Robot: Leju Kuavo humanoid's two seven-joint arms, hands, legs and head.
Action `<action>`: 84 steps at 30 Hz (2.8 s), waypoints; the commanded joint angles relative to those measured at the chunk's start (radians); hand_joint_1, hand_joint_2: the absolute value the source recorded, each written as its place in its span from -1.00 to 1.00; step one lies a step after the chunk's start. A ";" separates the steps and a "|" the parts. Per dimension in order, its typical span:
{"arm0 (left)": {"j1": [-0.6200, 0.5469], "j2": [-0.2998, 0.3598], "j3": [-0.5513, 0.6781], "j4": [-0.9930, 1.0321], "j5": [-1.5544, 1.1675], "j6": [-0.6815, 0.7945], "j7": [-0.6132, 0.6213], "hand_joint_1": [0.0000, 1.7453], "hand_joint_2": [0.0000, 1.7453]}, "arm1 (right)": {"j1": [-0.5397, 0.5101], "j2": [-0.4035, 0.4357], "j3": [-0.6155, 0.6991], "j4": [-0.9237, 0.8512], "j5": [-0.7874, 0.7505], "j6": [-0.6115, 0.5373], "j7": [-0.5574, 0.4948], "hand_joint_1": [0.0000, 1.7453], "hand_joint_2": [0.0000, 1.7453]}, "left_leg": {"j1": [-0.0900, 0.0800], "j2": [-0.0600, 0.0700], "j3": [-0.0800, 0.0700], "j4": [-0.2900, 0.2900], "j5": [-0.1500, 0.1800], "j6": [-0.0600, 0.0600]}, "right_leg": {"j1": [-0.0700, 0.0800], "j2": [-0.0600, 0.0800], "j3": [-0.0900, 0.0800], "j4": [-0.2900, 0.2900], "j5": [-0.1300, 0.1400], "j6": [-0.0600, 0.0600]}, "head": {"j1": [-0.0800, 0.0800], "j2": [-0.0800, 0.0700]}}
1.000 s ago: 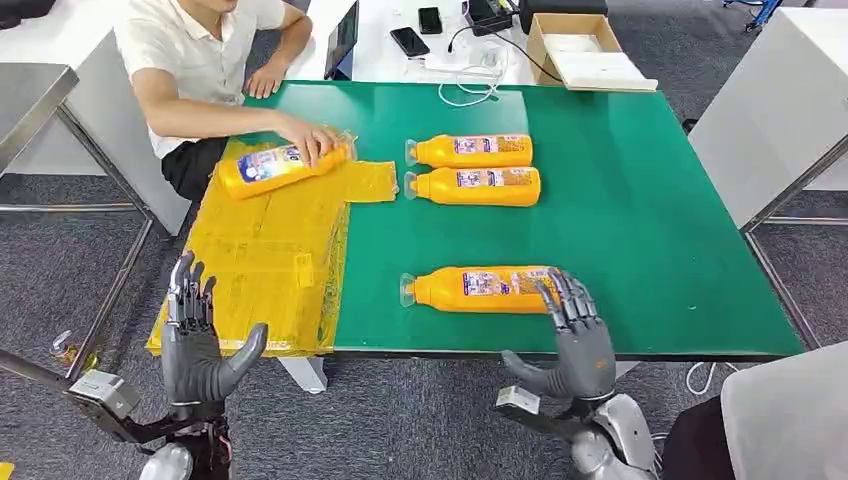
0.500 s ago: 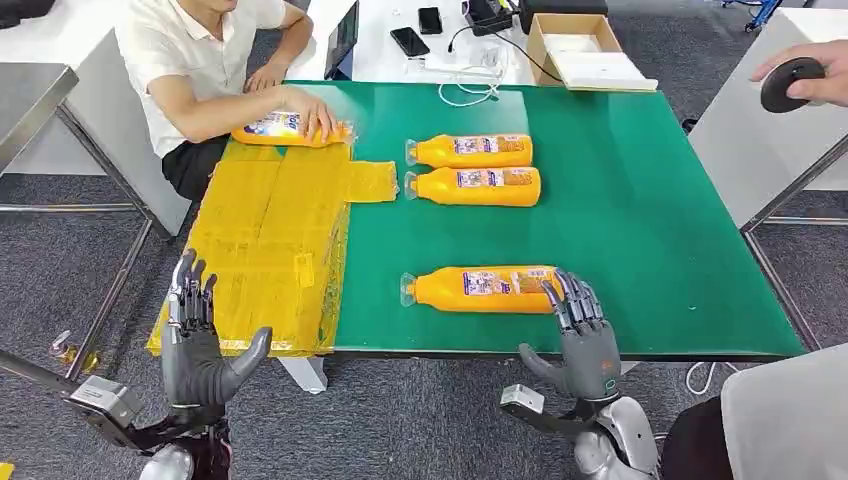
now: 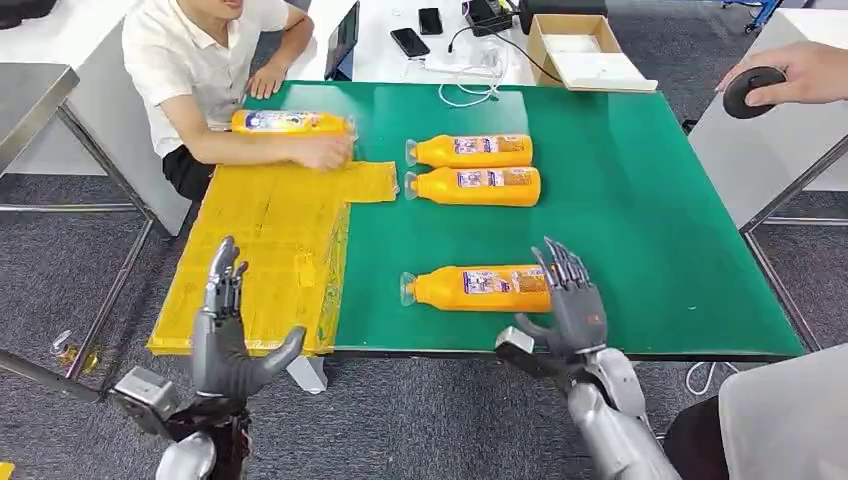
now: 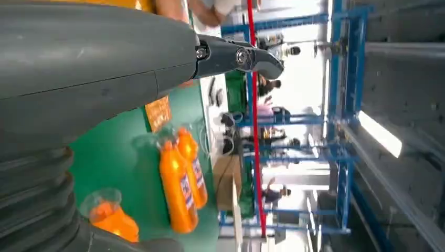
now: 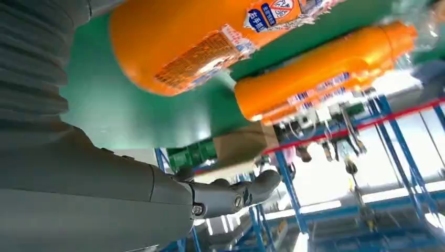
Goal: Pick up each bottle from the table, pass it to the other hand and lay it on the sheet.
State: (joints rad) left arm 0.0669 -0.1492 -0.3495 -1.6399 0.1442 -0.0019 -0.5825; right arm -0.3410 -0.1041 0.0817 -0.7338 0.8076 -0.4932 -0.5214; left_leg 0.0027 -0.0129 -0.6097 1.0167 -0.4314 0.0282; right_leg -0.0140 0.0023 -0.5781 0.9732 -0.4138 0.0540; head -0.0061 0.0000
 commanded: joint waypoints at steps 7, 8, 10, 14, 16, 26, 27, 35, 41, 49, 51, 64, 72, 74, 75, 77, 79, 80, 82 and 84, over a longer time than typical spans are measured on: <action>-0.099 0.025 -0.073 0.132 0.019 -0.020 0.062 -1.00 1.00 | -0.200 0.012 0.067 0.320 0.073 0.047 0.144 -1.00 1.00 | -0.001 0.003 0.005 -0.001 -0.002 -0.002 | 0.000 0.002 0.004 0.000 -0.001 -0.003 | 0.000 0.000; -0.102 0.025 -0.077 0.139 0.023 -0.026 0.075 -1.00 1.00 | -0.208 0.009 0.076 0.335 0.085 0.068 0.163 -1.00 1.00 | -0.001 0.001 0.002 -0.001 -0.001 -0.001 | 0.000 0.001 0.002 0.000 0.000 -0.002 | 0.000 0.000; -0.104 0.019 -0.079 0.147 0.059 -0.037 0.117 -1.00 1.00 | -0.216 0.002 0.079 0.348 0.094 0.110 0.200 -1.00 1.00 | 0.000 0.002 0.005 -0.001 -0.001 -0.002 | 0.000 0.001 0.004 0.000 -0.001 -0.003 | 0.000 0.000; -0.127 0.018 -0.085 0.168 0.092 -0.039 0.169 -1.00 1.00 | -0.241 -0.009 0.101 0.373 0.126 0.155 0.258 -1.00 1.00 | -0.001 0.001 0.002 0.000 -0.001 -0.001 | 0.000 0.000 0.002 0.000 -0.001 -0.002 | 0.000 0.000; -0.147 0.021 -0.093 0.193 0.090 -0.033 0.185 -1.00 1.00 | -0.264 -0.007 0.101 0.401 0.129 0.209 0.301 -1.00 1.00 | 0.000 0.001 0.001 0.000 0.000 -0.001 | 0.000 0.000 0.001 0.000 -0.001 -0.001 | 0.000 0.000; -0.188 0.046 -0.146 0.226 0.125 -0.106 0.225 -1.00 1.00 | -0.309 -0.009 0.137 0.457 0.165 0.468 0.462 -1.00 1.00 | 0.000 0.002 0.005 -0.001 0.000 -0.001 | 0.001 -0.001 0.004 -0.001 0.000 -0.002 | 0.000 0.000; -0.193 0.046 -0.147 0.233 0.134 -0.116 0.230 -1.00 1.00 | -0.313 -0.011 0.145 0.463 0.172 0.486 0.465 -1.00 1.00 | 0.000 0.001 0.007 -0.002 0.000 -0.002 | 0.000 -0.001 0.006 -0.001 -0.001 -0.002 | 0.000 0.000; -0.223 0.049 -0.168 0.238 0.126 -0.160 0.194 -1.00 1.00 | -0.328 -0.012 0.170 0.459 0.201 0.444 0.388 1.00 1.00 | 0.000 0.002 0.008 -0.001 0.001 -0.001 | 0.000 0.000 0.007 -0.001 0.001 -0.001 | 0.000 0.000; -0.232 0.045 -0.170 0.251 0.124 -0.165 0.189 -1.00 1.00 | -0.323 -0.012 0.162 0.464 0.193 0.432 0.363 1.00 1.00 | 0.000 0.002 0.008 -0.001 0.000 -0.001 | 0.000 0.000 0.007 -0.001 0.001 0.000 | 0.000 0.000; -0.250 0.048 -0.174 0.273 0.129 -0.186 0.190 -1.00 1.00 | -0.314 -0.007 0.156 0.472 0.185 0.448 0.311 1.00 1.00 | 0.000 0.002 0.008 -0.001 0.000 -0.001 | 0.000 -0.001 0.007 -0.001 0.001 0.000 | 0.000 0.000; -0.253 0.045 -0.170 0.282 0.137 -0.193 0.192 -1.00 1.00 | -0.309 -0.010 0.154 0.473 0.183 0.463 0.306 1.00 1.00 | 0.000 0.002 0.008 -0.001 0.000 -0.001 | 0.000 -0.001 0.007 -0.001 0.001 -0.001 | 0.000 0.000; -0.238 0.046 -0.171 0.278 0.137 -0.192 0.193 -1.00 1.00 | -0.268 -0.012 0.109 0.465 0.141 0.462 0.270 1.00 1.00 | 0.000 0.002 0.009 -0.002 0.000 -0.001 | 0.001 -0.002 0.008 -0.002 0.001 -0.001 | 0.000 0.000; -0.238 0.046 -0.171 0.278 0.137 -0.192 0.193 -1.00 1.00 | -0.268 -0.012 0.109 0.465 0.141 0.462 0.270 1.00 1.00 | 0.000 0.002 0.009 -0.001 0.000 -0.001 | 0.001 -0.001 0.007 -0.002 0.001 0.000 | 0.000 0.000; -0.238 0.045 -0.170 0.277 0.137 -0.192 0.193 -1.00 1.00 | -0.269 -0.012 0.106 0.465 0.138 0.466 0.268 1.00 1.00 | 0.000 0.002 0.009 -0.002 0.000 -0.001 | 0.001 -0.001 0.008 -0.002 0.001 0.000 | 0.000 0.000; -0.236 0.044 -0.168 0.278 0.137 -0.191 0.195 -1.00 1.00 | -0.263 -0.012 0.089 0.463 0.121 0.473 0.261 1.00 1.00 | 0.000 0.002 0.008 -0.001 0.000 0.000 | 0.001 -0.001 0.007 -0.002 0.001 0.000 | 0.000 0.000; -0.222 0.049 -0.158 0.268 0.137 -0.186 0.192 -1.00 1.00 | -0.243 -0.014 0.049 0.454 0.078 0.476 0.228 1.00 1.00 | 0.001 0.001 0.009 -0.001 0.000 -0.001 | 0.001 -0.002 0.008 -0.002 0.001 0.000 | 0.000 0.000; -0.191 0.058 -0.137 0.237 0.142 -0.179 0.180 -1.00 1.00 | -0.221 -0.019 0.008 0.438 0.033 0.463 0.186 1.00 1.00 | 0.001 0.002 0.009 -0.002 0.000 -0.001 | 0.001 -0.001 0.008 -0.002 0.001 0.000 | 0.000 0.000; -0.170 0.065 -0.125 0.220 0.144 -0.178 0.178 -1.00 1.00 | -0.209 -0.023 -0.018 0.431 0.003 0.472 0.160 1.00 1.00 | 0.000 0.001 0.011 -0.003 0.000 -0.001 | 0.001 -0.002 0.010 -0.003 0.000 -0.001 | 0.000 0.000; -0.119 0.071 -0.094 0.184 0.144 -0.171 0.169 -1.00 1.00 | -0.175 -0.023 -0.078 0.398 -0.068 0.463 0.085 1.00 1.00 | 0.000 0.002 0.011 -0.003 0.000 -0.001 | 0.001 -0.001 0.010 -0.003 0.000 -0.001 | 0.000 0.000; -0.060 0.059 -0.052 0.139 0.140 -0.145 0.139 -1.00 1.00 | -0.137 -0.010 -0.156 0.353 -0.160 0.474 0.011 1.00 1.00 | 0.001 0.003 0.011 -0.003 -0.001 -0.001 | 0.001 0.000 0.010 -0.003 0.000 -0.001 | 0.000 0.000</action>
State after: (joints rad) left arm -0.1107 -0.1248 -0.4917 -1.4290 0.2834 -0.1797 -0.4036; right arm -0.6022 -0.1343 0.1359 -0.3376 0.8117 -0.0431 -0.3614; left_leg 0.0027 -0.0098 -0.6037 1.0170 -0.4312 0.0289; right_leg -0.0139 0.0031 -0.5734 0.9730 -0.4123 0.0558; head -0.0057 0.0000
